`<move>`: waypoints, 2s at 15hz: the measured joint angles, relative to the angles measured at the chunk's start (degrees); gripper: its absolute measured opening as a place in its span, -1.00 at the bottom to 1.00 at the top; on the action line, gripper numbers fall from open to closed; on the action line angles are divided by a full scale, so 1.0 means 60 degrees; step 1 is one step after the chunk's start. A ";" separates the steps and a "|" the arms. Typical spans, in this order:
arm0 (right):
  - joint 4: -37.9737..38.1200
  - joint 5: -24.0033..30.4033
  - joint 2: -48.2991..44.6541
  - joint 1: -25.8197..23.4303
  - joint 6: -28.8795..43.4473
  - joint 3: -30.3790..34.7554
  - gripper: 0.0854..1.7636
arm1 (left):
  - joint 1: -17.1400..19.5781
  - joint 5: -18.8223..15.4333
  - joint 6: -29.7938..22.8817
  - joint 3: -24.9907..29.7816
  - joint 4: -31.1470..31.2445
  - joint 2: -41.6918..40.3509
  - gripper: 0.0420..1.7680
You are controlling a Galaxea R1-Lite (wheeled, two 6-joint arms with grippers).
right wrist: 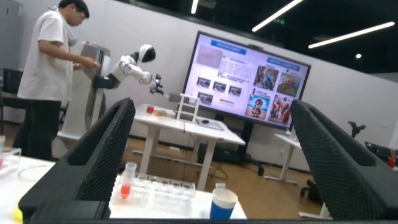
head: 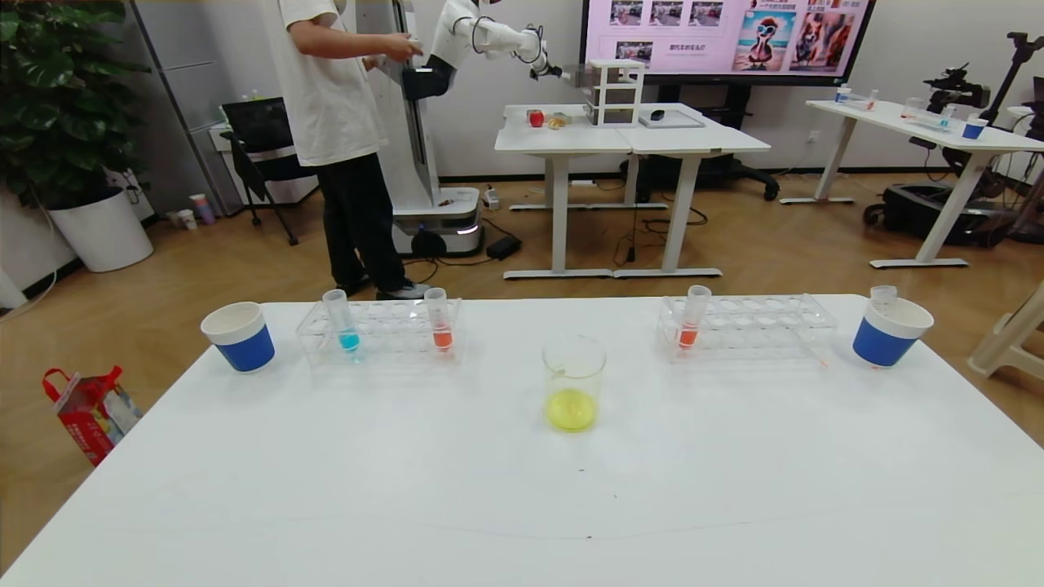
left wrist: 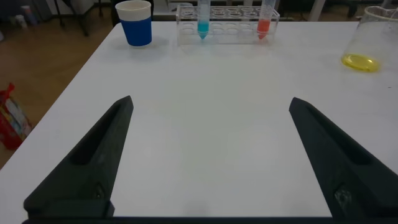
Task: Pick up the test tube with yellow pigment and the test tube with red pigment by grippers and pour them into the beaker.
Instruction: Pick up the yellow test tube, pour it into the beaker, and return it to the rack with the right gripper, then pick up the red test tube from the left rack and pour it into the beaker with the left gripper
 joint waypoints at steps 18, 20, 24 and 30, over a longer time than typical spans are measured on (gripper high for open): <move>0.3434 -0.0116 -0.1262 -0.0004 0.1369 0.3730 0.97 | 0.0000 0.0000 -0.0004 0.0000 0.0000 0.0000 0.98; 0.3434 -0.0116 -0.1262 -0.0004 0.1369 0.3734 0.97 | 0.0000 -0.0004 0.0014 0.0000 0.0000 0.0000 0.98; 0.3430 -0.0126 -0.1262 -0.0008 0.1386 0.3734 0.97 | 0.0000 0.0000 0.0006 0.0000 -0.0004 0.0000 0.98; 0.3430 -0.0134 -0.1262 0.0000 0.1386 0.3734 0.97 | -0.0053 -0.0079 0.0248 -0.0945 -0.0152 0.1132 0.98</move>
